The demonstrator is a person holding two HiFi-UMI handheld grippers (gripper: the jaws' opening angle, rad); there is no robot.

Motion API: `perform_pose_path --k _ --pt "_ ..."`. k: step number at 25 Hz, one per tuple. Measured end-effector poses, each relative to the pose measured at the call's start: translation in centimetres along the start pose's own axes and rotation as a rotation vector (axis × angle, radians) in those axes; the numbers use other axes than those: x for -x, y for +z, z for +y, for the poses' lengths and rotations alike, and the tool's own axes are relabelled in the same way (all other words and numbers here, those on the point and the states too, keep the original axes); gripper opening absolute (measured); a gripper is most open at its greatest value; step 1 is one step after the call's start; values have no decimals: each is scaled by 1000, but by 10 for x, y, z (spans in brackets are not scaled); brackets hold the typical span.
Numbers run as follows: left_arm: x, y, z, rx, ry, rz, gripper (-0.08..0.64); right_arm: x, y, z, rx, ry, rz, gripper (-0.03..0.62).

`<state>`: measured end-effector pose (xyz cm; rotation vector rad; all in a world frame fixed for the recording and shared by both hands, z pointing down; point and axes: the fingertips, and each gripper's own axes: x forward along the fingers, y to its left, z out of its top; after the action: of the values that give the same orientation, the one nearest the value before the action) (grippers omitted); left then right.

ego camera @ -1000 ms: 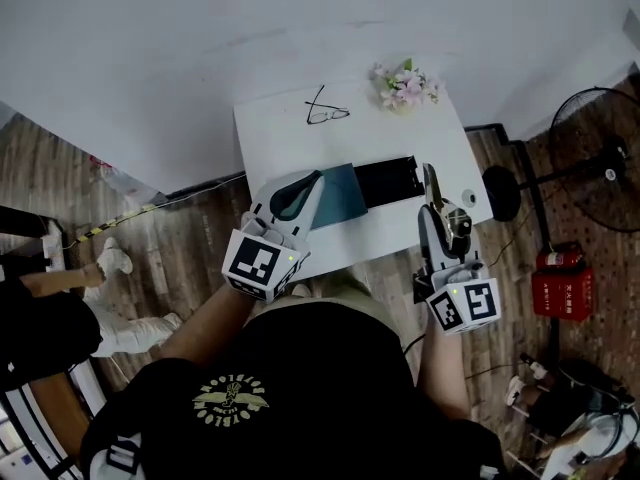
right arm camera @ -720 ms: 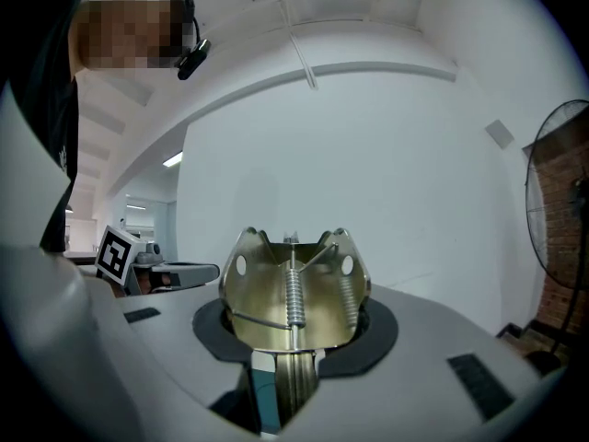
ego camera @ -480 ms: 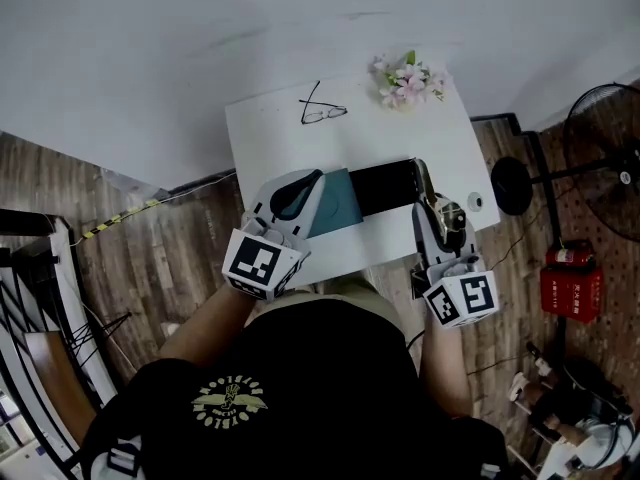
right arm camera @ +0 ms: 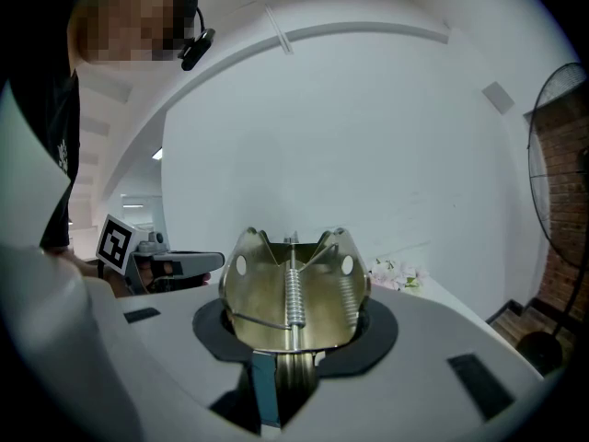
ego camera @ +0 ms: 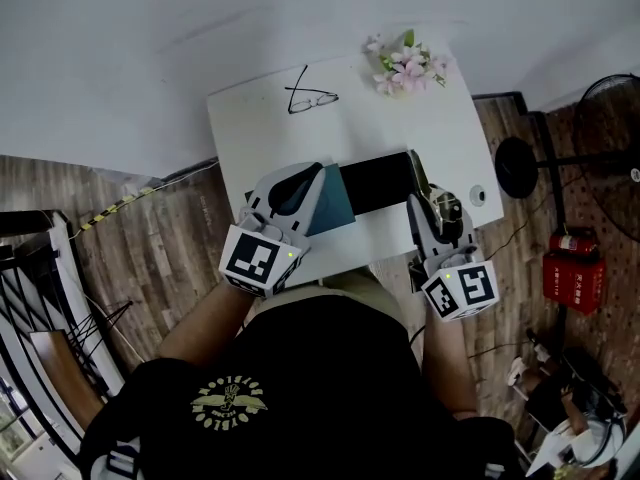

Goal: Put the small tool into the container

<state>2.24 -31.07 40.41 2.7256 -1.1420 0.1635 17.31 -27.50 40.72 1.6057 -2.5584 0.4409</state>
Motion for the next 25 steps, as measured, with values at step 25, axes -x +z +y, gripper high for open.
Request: perform_pose_path --k 25 --pt "-39 -91 14 96 55 115 6 -67 -110 -26 44 129 211 133"
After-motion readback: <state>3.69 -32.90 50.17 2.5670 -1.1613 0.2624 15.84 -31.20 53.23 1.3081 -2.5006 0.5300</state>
